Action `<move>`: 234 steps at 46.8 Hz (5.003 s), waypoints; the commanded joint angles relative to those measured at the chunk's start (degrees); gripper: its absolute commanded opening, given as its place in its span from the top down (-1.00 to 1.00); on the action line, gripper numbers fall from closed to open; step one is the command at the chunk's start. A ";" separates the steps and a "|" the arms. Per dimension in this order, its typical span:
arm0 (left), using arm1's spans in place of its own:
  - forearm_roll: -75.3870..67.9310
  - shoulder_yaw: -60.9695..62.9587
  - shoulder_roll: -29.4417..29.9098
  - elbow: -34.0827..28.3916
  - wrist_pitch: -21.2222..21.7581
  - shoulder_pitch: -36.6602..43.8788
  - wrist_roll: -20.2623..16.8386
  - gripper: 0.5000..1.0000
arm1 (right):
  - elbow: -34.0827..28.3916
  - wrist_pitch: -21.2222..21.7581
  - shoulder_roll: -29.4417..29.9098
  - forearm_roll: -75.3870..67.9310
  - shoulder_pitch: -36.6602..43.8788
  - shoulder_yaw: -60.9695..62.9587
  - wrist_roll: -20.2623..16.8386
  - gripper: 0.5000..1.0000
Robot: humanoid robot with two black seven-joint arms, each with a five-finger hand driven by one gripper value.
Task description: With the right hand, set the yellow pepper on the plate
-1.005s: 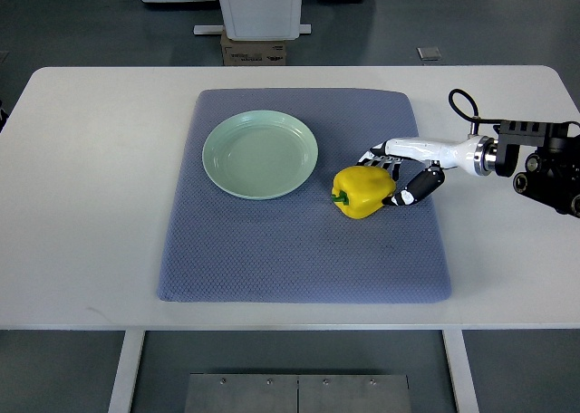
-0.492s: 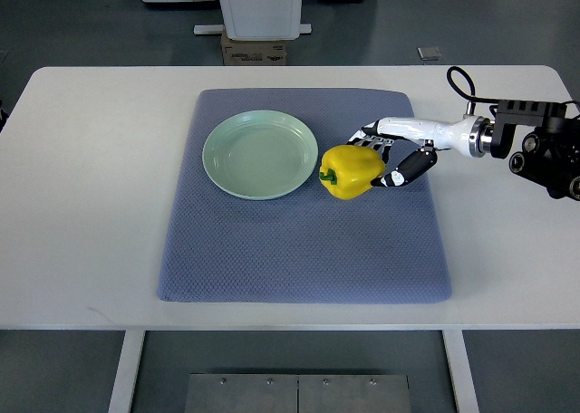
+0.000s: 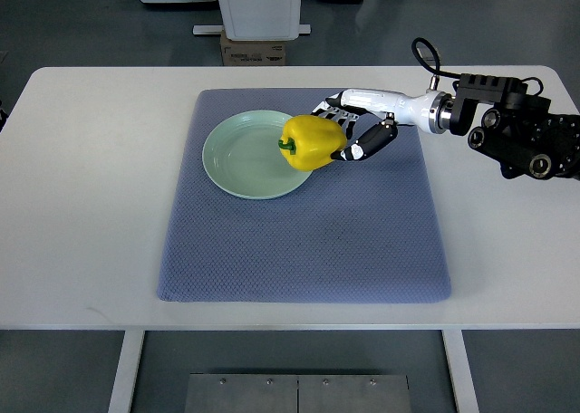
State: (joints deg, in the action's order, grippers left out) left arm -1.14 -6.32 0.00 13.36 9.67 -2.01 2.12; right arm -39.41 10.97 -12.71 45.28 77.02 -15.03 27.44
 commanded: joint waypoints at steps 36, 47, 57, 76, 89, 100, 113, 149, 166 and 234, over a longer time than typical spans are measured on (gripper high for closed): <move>-0.01 0.00 0.00 0.00 0.00 -0.01 -0.01 -1.00 | 6.71 -1.12 12.71 -5.56 1.21 3.43 -15.84 1.00; -0.01 0.00 0.00 0.00 0.00 -0.01 -0.01 -1.00 | 6.63 -4.19 12.71 -5.91 -0.99 5.45 -20.14 1.00; -0.01 0.00 0.00 0.00 0.00 -0.01 -0.01 -1.00 | 6.28 -4.55 12.71 -6.09 -1.08 5.54 -20.41 1.00; -0.01 0.00 0.00 0.00 0.00 -0.01 -0.01 -1.00 | 5.22 -4.55 12.71 -6.09 -0.99 5.54 -20.59 1.00; -0.01 0.00 0.00 0.00 0.00 -0.01 -0.01 -1.00 | 1.53 -4.55 12.71 -5.91 -0.90 5.45 -20.41 1.00; -0.01 0.00 0.00 0.00 0.00 -0.01 -0.01 -1.00 | 1.44 -4.99 12.71 -5.73 -1.17 5.36 -20.23 1.00; -0.01 0.00 0.00 0.00 0.00 -0.01 -0.01 -1.00 | 1.71 -6.31 12.71 -5.73 -2.57 5.36 -19.88 1.00; -0.01 0.00 0.00 0.00 0.00 -0.01 -0.01 -1.00 | 1.79 -6.22 12.71 -6.17 -4.68 5.45 -18.65 -0.99; -0.01 0.00 0.00 0.00 0.00 -0.01 -0.01 -1.00 | 2.06 -5.78 12.71 -6.70 -3.36 8.43 -18.74 -1.00; -0.01 0.00 0.00 0.00 0.00 -0.01 -0.01 -1.00 | 7.77 -8.86 1.02 -26.74 -20.67 52.46 -18.65 -1.00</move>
State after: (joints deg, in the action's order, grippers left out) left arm -1.14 -6.33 0.00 13.36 9.67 -2.02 2.10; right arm -31.54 2.10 -11.61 20.01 57.61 35.25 8.75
